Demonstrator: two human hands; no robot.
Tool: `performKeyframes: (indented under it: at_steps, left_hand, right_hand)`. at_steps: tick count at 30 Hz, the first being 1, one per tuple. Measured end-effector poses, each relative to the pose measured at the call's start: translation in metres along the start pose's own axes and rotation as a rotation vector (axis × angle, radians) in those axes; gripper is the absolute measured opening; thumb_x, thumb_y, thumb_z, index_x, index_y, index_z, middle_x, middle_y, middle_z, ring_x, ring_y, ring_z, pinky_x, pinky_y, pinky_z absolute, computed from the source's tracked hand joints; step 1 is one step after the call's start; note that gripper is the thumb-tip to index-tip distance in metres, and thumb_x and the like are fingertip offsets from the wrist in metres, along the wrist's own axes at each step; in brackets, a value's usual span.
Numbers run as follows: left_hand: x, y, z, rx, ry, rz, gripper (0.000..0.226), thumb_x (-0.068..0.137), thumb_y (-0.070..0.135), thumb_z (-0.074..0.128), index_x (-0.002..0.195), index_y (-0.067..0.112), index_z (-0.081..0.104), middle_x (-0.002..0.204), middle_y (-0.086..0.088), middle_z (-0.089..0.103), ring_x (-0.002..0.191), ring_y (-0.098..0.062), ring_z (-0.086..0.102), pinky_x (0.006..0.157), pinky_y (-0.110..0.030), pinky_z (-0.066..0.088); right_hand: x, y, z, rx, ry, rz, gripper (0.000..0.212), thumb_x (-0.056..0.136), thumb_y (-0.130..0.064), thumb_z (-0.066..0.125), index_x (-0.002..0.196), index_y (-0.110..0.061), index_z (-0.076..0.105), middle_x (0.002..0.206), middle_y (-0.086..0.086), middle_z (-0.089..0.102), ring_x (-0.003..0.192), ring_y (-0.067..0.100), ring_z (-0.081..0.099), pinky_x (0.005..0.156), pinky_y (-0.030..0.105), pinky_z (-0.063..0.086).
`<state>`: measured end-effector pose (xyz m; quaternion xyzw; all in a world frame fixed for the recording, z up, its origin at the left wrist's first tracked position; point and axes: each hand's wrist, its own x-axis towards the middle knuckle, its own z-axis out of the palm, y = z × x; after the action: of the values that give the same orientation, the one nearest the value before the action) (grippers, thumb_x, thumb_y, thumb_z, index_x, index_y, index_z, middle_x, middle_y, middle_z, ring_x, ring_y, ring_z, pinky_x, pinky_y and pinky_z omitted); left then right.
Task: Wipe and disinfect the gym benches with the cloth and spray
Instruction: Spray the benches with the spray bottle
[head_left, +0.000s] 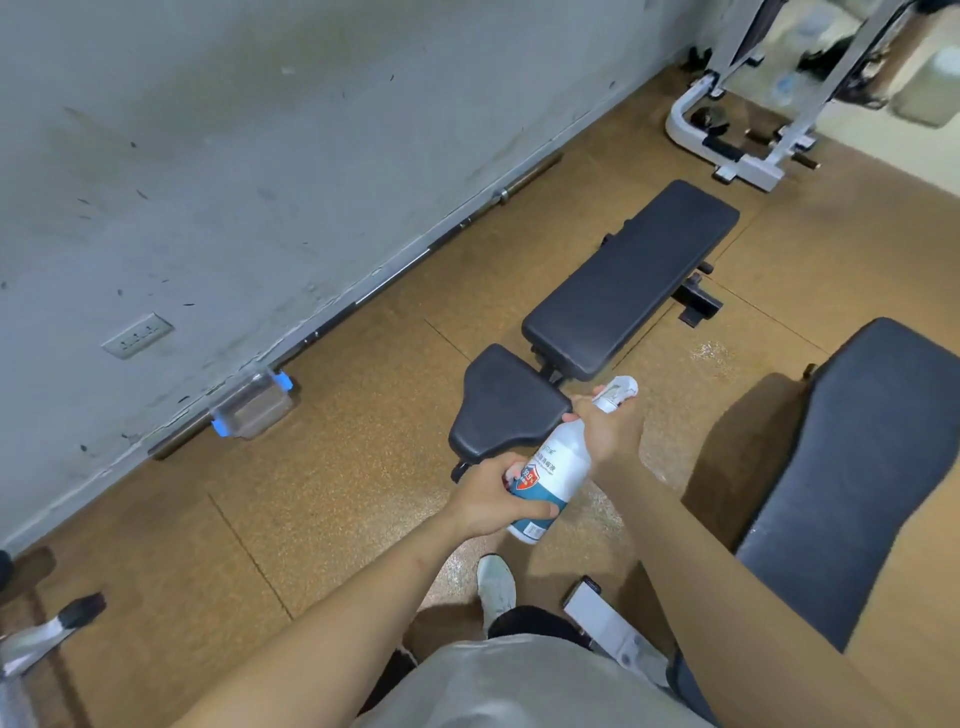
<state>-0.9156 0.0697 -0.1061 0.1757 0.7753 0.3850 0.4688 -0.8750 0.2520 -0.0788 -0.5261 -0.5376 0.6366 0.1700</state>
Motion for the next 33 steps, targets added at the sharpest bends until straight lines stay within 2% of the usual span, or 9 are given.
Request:
performKeyframes:
  at_steps: [3, 9, 13, 15, 18, 25, 27, 29, 33]
  left_hand:
    - [0.013, -0.001, -0.023, 0.012, -0.029, 0.031, 0.067, 0.054, 0.050, 0.094, 0.114, 0.034, 0.067, 0.106, 0.014, 0.075, 0.097, -0.007, 0.073, 0.090, -0.043, 0.063]
    - [0.013, -0.019, -0.085, -0.046, -0.023, 0.096, 0.060, 0.054, 0.053, 0.094, 0.103, 0.027, 0.070, 0.101, 0.010, 0.077, 0.093, -0.010, 0.075, 0.083, -0.047, 0.064]
    - [-0.005, -0.043, -0.141, -0.181, -0.071, 0.112, 0.047, 0.071, 0.029, 0.093, 0.105, 0.006, 0.070, 0.101, -0.008, 0.079, 0.094, -0.027, 0.077, 0.083, -0.052, 0.064]
    - [-0.017, -0.057, -0.174, -0.255, -0.060, 0.099, 0.037, 0.081, 0.018, 0.088, 0.109, 0.006, 0.068, 0.104, -0.008, 0.078, 0.096, -0.025, 0.077, 0.082, -0.043, 0.064]
    - [-0.034, -0.080, -0.227, -0.302, -0.005, 0.102, 0.036, 0.082, 0.021, 0.087, 0.111, 0.016, 0.067, 0.104, 0.002, 0.078, 0.094, -0.013, 0.076, 0.075, -0.025, 0.060]
    - [-0.069, -0.138, -0.333, -0.261, 0.253, 0.069, 0.053, 0.068, 0.043, 0.092, 0.111, 0.028, 0.066, 0.106, 0.015, 0.073, 0.095, -0.005, 0.072, 0.077, -0.024, 0.059]
    - [-0.078, -0.152, -0.355, -0.263, 0.338, 0.039, 0.061, 0.059, 0.055, 0.089, 0.109, 0.031, 0.064, 0.104, 0.016, 0.072, 0.094, -0.003, 0.070, 0.076, -0.023, 0.057]
    - [-0.086, -0.166, -0.375, -0.311, 0.403, 0.019, 0.069, 0.054, 0.059, 0.088, 0.112, 0.031, 0.063, 0.106, 0.016, 0.073, 0.095, -0.002, 0.070, 0.080, -0.024, 0.059]
    - [-0.094, -0.188, -0.416, -0.419, 0.506, -0.021, 0.052, 0.073, 0.026, 0.094, 0.115, 0.026, 0.063, 0.106, 0.017, 0.072, 0.093, 0.011, 0.067, 0.073, -0.010, 0.053]
  right_hand:
    - [0.004, -0.008, 0.018, 0.022, 0.026, 0.016, 0.021, 0.084, -0.002, 0.073, 0.094, -0.009, 0.055, 0.087, 0.013, 0.069, 0.065, 0.020, 0.074, 0.072, 0.044, 0.062]
    - [-0.014, -0.024, 0.076, 0.060, -0.007, -0.066, 0.031, 0.082, -0.008, 0.078, 0.103, -0.004, 0.056, 0.092, 0.019, 0.069, 0.068, 0.023, 0.070, 0.067, 0.042, 0.061]
    - [-0.045, -0.024, 0.124, 0.103, -0.081, -0.033, 0.081, 0.074, -0.041, 0.088, 0.140, -0.021, 0.047, 0.129, 0.000, 0.059, 0.113, 0.021, 0.065, 0.095, 0.048, 0.057]
    - [-0.071, -0.022, 0.151, 0.093, -0.095, -0.022, 0.094, 0.074, -0.050, 0.085, 0.151, -0.023, 0.037, 0.140, -0.003, 0.053, 0.126, 0.020, 0.057, 0.103, 0.047, 0.052]
    - [-0.111, -0.009, 0.196, 0.050, -0.141, 0.022, 0.083, 0.082, -0.048, 0.077, 0.151, -0.022, 0.038, 0.141, -0.002, 0.052, 0.123, 0.019, 0.058, 0.096, 0.040, 0.055]
    - [-0.170, 0.015, 0.326, -0.290, -0.444, -0.048, 0.033, 0.088, -0.037, 0.075, 0.115, -0.034, 0.056, 0.115, -0.015, 0.065, 0.107, 0.012, 0.067, 0.081, 0.027, 0.059]
    - [-0.176, 0.013, 0.368, -0.344, -0.495, -0.084, 0.042, 0.076, -0.049, 0.081, 0.108, -0.038, 0.056, 0.111, -0.015, 0.067, 0.104, 0.012, 0.069, 0.082, 0.029, 0.060]
    - [-0.173, 0.017, 0.406, -0.369, -0.543, -0.058, 0.065, 0.056, -0.067, 0.087, 0.108, -0.040, 0.059, 0.112, -0.009, 0.070, 0.106, 0.018, 0.071, 0.087, 0.043, 0.061]
    - [-0.164, 0.016, 0.477, -0.501, -0.713, -0.039, 0.078, 0.055, -0.059, 0.090, 0.120, -0.027, 0.059, 0.114, -0.004, 0.071, 0.104, 0.017, 0.071, 0.087, 0.044, 0.062]
